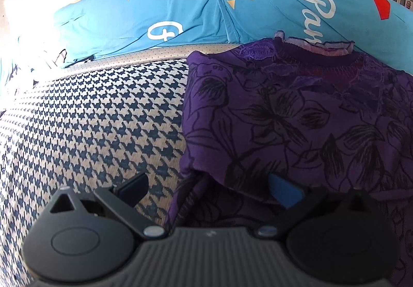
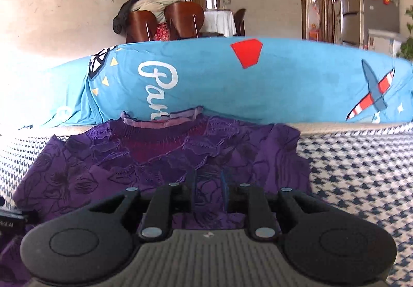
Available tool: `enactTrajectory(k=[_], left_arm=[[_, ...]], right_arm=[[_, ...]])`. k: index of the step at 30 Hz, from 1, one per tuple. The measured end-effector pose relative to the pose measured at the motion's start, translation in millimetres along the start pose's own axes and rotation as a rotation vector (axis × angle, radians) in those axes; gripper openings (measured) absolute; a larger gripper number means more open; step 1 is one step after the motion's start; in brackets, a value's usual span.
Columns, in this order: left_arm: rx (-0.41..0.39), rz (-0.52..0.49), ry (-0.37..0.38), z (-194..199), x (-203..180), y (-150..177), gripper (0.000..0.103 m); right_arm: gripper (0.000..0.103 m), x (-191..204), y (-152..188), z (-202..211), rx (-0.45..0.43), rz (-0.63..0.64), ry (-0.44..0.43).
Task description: Fold clothes
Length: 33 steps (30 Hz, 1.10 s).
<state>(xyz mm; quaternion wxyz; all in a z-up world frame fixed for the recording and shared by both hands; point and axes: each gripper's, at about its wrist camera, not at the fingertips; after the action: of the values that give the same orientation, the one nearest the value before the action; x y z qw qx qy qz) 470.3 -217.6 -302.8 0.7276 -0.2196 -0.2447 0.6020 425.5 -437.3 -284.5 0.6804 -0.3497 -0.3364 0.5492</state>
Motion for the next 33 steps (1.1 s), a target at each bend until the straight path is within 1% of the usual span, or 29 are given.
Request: enactTrajectory(k=[4,7,10,14,17,19,20,23,25,28,29,30,32,33], left_arm=[[0.003,0.021,0.007,0.3,4.5,-2.2,0.103],[-0.004,0.026,0.002,1.5,8.6,-4.1,0.103],[-0.003,0.039,-0.007,1.5,13.3,-5.7,0.103],[0.002,0.054,-0.012,1.2,18.0,-6.7,0.103],[-0.002,0.056,-0.019,2.2,19.9,-6.9,0.103],[-0.004,0.061,-0.019,3.5,21.8,-7.1,0.103],[-0.004,0.063,-0.02,3.9,22.6,-7.2,0.103],[-0.003,0.064,-0.021,4.0,22.7,-7.3,0.103],[-0.004,0.059,-0.024,4.0,21.6,-6.6,0.103],[-0.003,0.055,-0.026,4.2,20.8,-6.1,0.103],[-0.004,0.057,-0.026,4.3,21.2,-6.2,0.103],[-0.004,0.058,-0.026,4.4,21.7,-6.3,0.103],[-0.009,0.063,-0.028,5.5,23.0,-6.5,0.103],[-0.013,0.063,-0.03,6.4,23.6,-6.8,0.103]], right_arm=[[0.027,5.0,-1.7,-12.2,0.034,-0.028,-0.017],[0.027,15.8,-4.9,-6.0,0.032,-0.043,-0.086],[0.027,37.9,-2.9,2.5,0.054,0.007,-0.196],[0.027,71.2,9.8,12.4,0.12,0.082,-0.38],[0.027,98.7,26.0,19.4,0.167,0.184,-0.486],[0.028,116.0,37.9,24.2,0.186,0.27,-0.54],[0.03,122.7,43.2,26.2,0.19,0.304,-0.559],[0.042,136.4,55.4,28.0,0.202,0.361,-0.566],[0.042,142.7,63.1,26.6,0.194,0.422,-0.525],[0.042,149.4,70.8,20.0,0.168,0.506,-0.441],[0.037,149.8,71.7,16.1,0.175,0.502,-0.431],[0.025,150.1,72.5,12.2,0.181,0.497,-0.421],[0.019,149.6,70.3,8.0,0.182,0.456,-0.424],[0.011,150.5,68.5,6.8,0.18,0.44,-0.425]])
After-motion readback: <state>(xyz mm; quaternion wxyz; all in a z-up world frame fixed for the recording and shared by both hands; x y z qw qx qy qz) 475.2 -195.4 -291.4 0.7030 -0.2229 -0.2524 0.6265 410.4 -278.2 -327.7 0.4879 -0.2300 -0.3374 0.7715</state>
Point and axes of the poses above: each gripper's, at about its wrist camera, not at the fingertips, and z roughly against the way its jaws point, x to its left, y to its underside, and after that the axes turned 1 degree about x, right-handed
